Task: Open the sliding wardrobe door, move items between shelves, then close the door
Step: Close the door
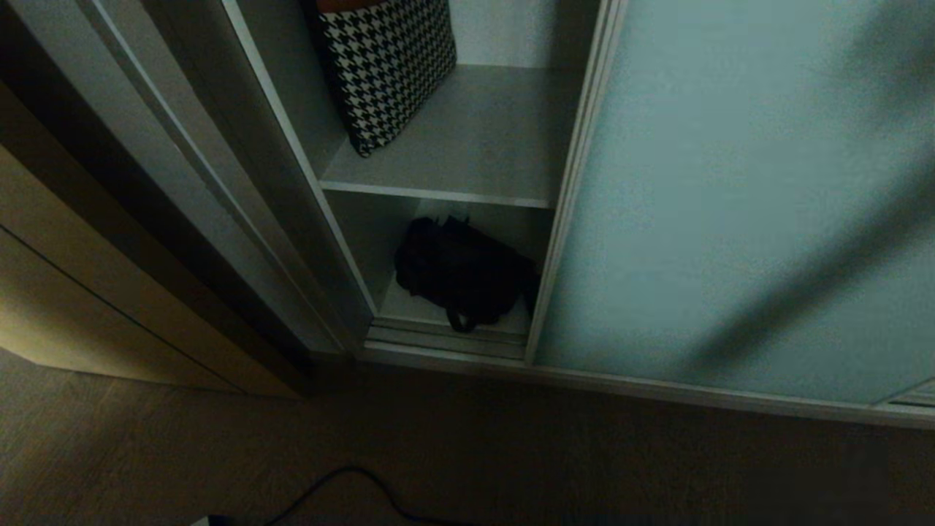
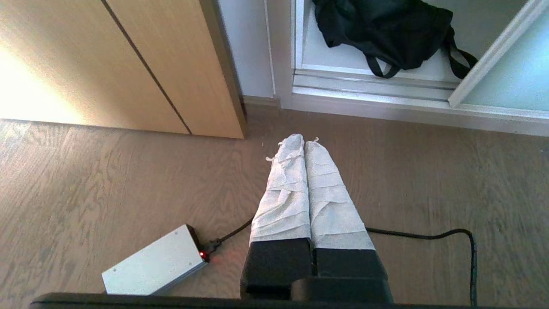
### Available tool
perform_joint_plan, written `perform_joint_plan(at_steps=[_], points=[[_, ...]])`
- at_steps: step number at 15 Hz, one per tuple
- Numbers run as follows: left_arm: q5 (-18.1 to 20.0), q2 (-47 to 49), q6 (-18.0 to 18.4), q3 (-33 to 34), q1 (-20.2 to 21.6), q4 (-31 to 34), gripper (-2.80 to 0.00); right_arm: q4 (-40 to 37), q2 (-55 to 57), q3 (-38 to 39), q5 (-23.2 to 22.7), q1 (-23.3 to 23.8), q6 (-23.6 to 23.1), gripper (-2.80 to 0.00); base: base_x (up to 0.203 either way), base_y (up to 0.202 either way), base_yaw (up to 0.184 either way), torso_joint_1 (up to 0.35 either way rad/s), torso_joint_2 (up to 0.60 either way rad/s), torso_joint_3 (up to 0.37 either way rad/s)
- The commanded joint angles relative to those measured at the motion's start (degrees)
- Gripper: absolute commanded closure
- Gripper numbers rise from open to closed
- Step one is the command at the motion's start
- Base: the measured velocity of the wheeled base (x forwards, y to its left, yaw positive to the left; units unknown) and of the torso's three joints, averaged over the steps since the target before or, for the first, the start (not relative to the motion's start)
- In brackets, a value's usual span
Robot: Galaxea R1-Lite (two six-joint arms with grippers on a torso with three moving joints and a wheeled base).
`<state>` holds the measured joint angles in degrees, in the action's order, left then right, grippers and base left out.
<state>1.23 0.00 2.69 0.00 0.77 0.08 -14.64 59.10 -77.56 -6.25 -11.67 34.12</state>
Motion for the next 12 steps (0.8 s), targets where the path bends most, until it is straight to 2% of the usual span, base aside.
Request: perform_joint_plan(at_steps=[1,3,6,8,11,12], points=[[0.0,0.1,0.0,0.0,0.0,0.0,0.0,1.3,0.5,0.3,-0.1,2.5,0.3,0.0,0.0,0.0,0.0,0.0,0.0,0.0],[0.0,0.1,0.0,0.0,0.0,0.0,0.0,3.4,2.6,0.3,-1.6,2.9,0.0,0.0,0.0,0.0,0.0,0.0,0.0,0.0],[0.0,0.1,0.0,0.0,0.0,0.0,0.0,3.9,4.9,-1.4,-5.2,-2.1,-2.1,0.0,0.0,0.0,0.0,0.0,0.0,0.0],[0.0,0.1,0.0,0.0,0.0,0.0,0.0,3.9,7.9,-3.7,-5.4,-5.8,-4.7,0.0,0.0,0.0,0.0,0.0,0.0,0.0],[0.0,0.1,0.0,0.0,0.0,0.0,0.0,4.1,13.7,-7.7,-5.1,-8.7,-5.6,0.0,0.0,0.0,0.0,0.0,0.0,0.0],[0.0,0.1,0.0,0.0,0.0,0.0,0.0,4.3,16.0,-8.1,-4.8,-9.5,-7.3,0.0,0.0,0.0,0.0,0.0,0.0,0.0]])
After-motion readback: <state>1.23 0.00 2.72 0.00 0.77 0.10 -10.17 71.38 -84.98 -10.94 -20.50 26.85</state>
